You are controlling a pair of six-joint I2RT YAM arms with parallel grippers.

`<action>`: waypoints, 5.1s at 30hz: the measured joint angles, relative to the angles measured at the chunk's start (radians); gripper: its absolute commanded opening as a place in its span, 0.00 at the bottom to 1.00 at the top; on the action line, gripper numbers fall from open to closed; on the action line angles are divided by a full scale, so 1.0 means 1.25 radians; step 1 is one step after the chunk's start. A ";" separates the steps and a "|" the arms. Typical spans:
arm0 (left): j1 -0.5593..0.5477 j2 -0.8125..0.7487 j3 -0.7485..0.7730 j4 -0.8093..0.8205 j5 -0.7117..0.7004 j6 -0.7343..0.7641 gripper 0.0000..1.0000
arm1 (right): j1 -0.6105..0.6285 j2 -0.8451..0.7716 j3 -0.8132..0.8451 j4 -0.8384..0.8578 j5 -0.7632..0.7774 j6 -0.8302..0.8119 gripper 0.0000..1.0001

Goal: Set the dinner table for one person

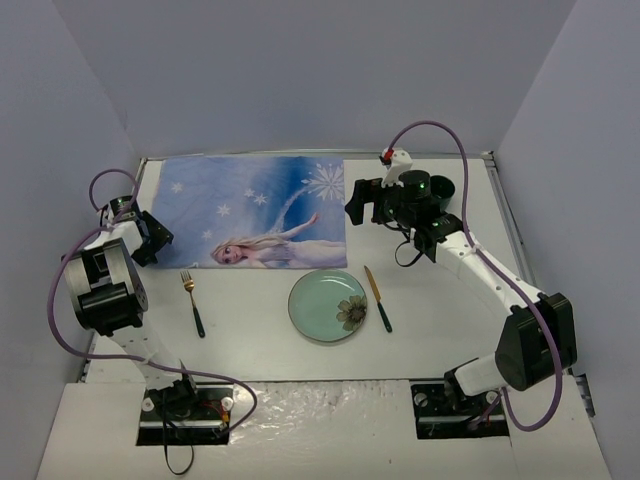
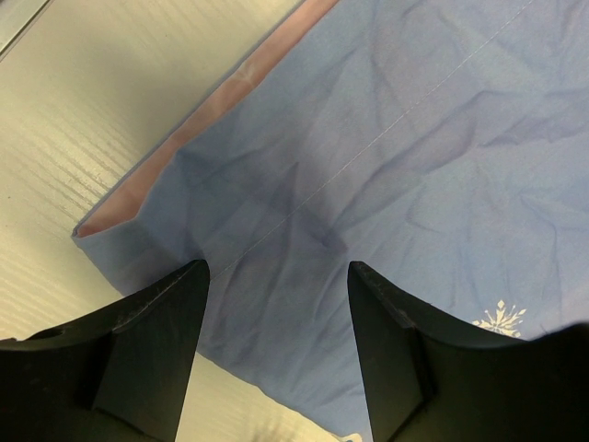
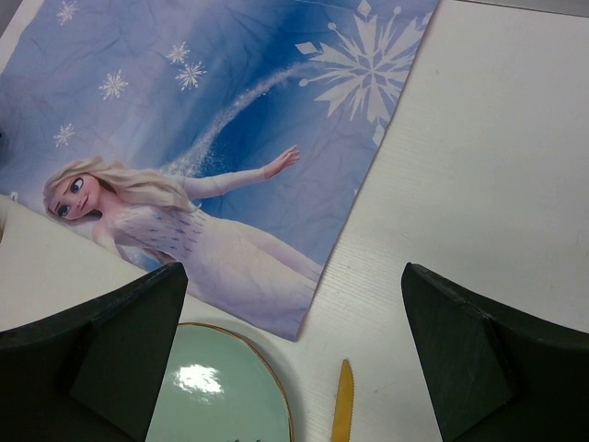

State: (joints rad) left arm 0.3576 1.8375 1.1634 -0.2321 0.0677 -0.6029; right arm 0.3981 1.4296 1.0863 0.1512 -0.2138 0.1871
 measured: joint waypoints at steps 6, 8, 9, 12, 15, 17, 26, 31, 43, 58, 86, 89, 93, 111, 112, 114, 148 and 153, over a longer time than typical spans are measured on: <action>0.002 -0.010 -0.014 0.000 -0.001 0.000 0.58 | 0.000 0.000 -0.003 0.001 0.000 0.006 1.00; 0.002 -0.011 -0.016 0.001 -0.002 0.000 0.58 | 0.000 0.000 -0.007 0.000 0.000 0.010 1.00; 0.002 -0.013 -0.018 0.002 -0.002 0.000 0.58 | 0.000 0.000 -0.009 0.000 0.000 0.011 1.00; 0.003 -0.017 -0.023 0.002 -0.003 0.000 0.58 | 0.000 0.000 -0.011 0.000 0.000 0.015 1.00; 0.003 -0.019 -0.025 0.001 -0.006 0.000 0.58 | 0.000 0.000 -0.011 0.000 -0.001 0.018 1.00; 0.003 -0.021 -0.028 0.001 -0.007 0.000 0.58 | 0.000 0.000 -0.013 0.000 -0.001 0.018 1.00; 0.003 -0.033 -0.043 0.001 -0.012 0.000 0.58 | 0.000 -0.001 -0.021 0.000 -0.001 0.021 1.00; 0.004 -0.037 -0.050 0.001 -0.014 0.000 0.58 | 0.000 -0.004 -0.025 0.000 -0.001 0.025 1.00; 0.005 -0.048 -0.055 -0.020 -0.017 0.001 0.58 | 0.000 -0.020 -0.026 0.000 -0.002 0.032 1.00; 0.009 -0.063 -0.038 -0.102 -0.012 0.011 0.86 | 0.000 -0.030 -0.026 -0.001 -0.010 0.034 1.00; -0.514 -0.662 -0.465 0.014 0.379 -0.029 0.97 | -0.005 -0.314 -0.152 -0.047 -0.017 0.082 1.00; -0.582 -0.634 -0.518 0.083 0.388 -0.068 0.97 | -0.005 -0.330 -0.169 -0.048 -0.032 0.089 1.00; -0.631 -0.560 -0.562 0.214 0.394 -0.122 0.97 | -0.005 -0.349 -0.192 -0.053 -0.044 0.098 1.00; -0.656 -0.254 -0.616 0.706 0.472 -0.297 0.70 | -0.005 -0.433 -0.237 -0.058 -0.051 0.107 1.00; -0.656 -0.247 -0.618 0.721 0.474 -0.303 0.68 | -0.005 -0.435 -0.239 -0.058 -0.051 0.107 1.00; -0.656 -0.235 -0.624 0.745 0.473 -0.313 0.64 | -0.005 -0.437 -0.241 -0.058 -0.051 0.107 1.00; -0.480 -0.560 -0.577 0.384 0.479 -0.306 0.00 | -0.005 -0.430 -0.231 -0.059 -0.050 0.095 1.00; -0.307 -0.551 -0.499 0.396 0.523 -0.353 0.00 | -0.005 -0.430 -0.217 -0.058 -0.050 0.082 1.00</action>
State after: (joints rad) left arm -0.0267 1.1483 0.5400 0.2633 0.7219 -1.0438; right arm 0.3912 0.8925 0.8146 0.0784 -0.2760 0.2894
